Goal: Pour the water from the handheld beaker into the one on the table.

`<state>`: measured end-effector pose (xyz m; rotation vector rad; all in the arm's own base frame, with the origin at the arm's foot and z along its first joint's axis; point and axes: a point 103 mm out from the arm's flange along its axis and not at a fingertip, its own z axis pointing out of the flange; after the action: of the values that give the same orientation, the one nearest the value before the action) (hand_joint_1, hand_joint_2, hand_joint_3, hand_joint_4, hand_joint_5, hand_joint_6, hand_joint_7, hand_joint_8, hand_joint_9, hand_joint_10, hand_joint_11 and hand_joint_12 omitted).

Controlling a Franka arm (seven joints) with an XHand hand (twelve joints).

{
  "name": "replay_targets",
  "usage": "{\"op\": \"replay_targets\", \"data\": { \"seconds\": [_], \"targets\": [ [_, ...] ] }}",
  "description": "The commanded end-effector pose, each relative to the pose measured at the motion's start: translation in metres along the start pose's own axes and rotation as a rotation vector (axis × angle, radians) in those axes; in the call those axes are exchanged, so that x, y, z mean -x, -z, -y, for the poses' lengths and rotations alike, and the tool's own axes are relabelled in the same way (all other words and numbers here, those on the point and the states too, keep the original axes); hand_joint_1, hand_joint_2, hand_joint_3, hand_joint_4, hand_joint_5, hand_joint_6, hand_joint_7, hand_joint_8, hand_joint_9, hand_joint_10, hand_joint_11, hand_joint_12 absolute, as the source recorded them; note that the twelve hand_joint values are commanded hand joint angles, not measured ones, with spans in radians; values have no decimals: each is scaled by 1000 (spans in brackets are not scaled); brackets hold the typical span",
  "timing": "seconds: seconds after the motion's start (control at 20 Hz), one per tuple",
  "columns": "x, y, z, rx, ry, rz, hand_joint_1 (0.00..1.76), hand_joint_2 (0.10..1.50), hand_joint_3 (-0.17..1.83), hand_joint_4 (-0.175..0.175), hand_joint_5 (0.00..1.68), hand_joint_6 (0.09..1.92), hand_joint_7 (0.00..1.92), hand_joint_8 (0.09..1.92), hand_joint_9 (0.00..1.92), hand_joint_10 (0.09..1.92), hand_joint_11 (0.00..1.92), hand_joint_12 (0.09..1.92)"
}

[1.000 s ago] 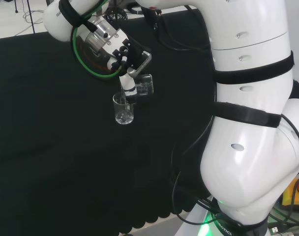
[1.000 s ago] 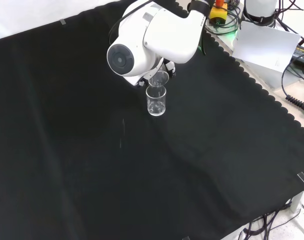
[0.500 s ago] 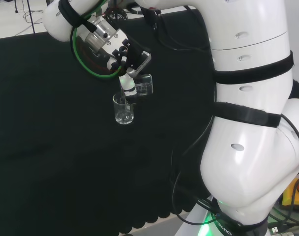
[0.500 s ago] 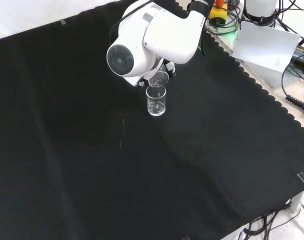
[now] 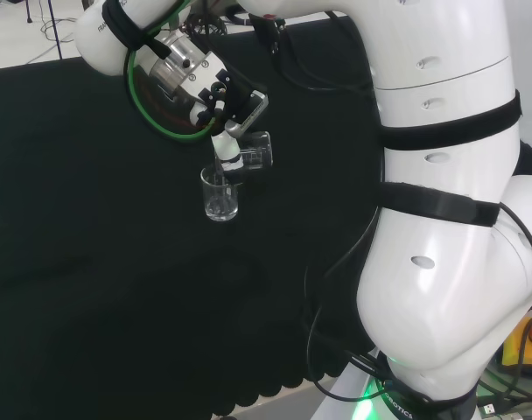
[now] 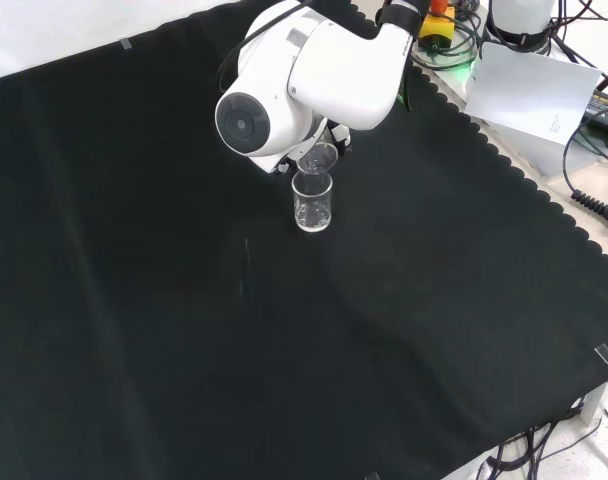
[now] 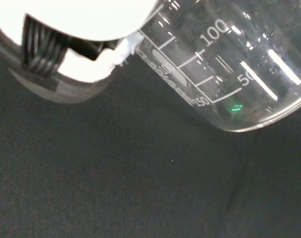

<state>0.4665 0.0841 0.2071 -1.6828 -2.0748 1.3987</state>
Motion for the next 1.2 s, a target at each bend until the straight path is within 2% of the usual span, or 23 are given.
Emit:
{"op": "replay_targets", "data": {
  "seconds": [0.05,1.0,1.2],
  "targets": [
    [0,1,0,3,0,2,1309,622,758,-175,1201,812,1255,796,1501,724,1259,789],
    [3,6,3,22,24,-14,1309,622,759,-175,1201,813,1255,797,1501,725,1260,788],
    [4,6,6,45,40,-33,1309,622,759,-175,1201,813,1254,798,1501,725,1260,788]
  ]
}}
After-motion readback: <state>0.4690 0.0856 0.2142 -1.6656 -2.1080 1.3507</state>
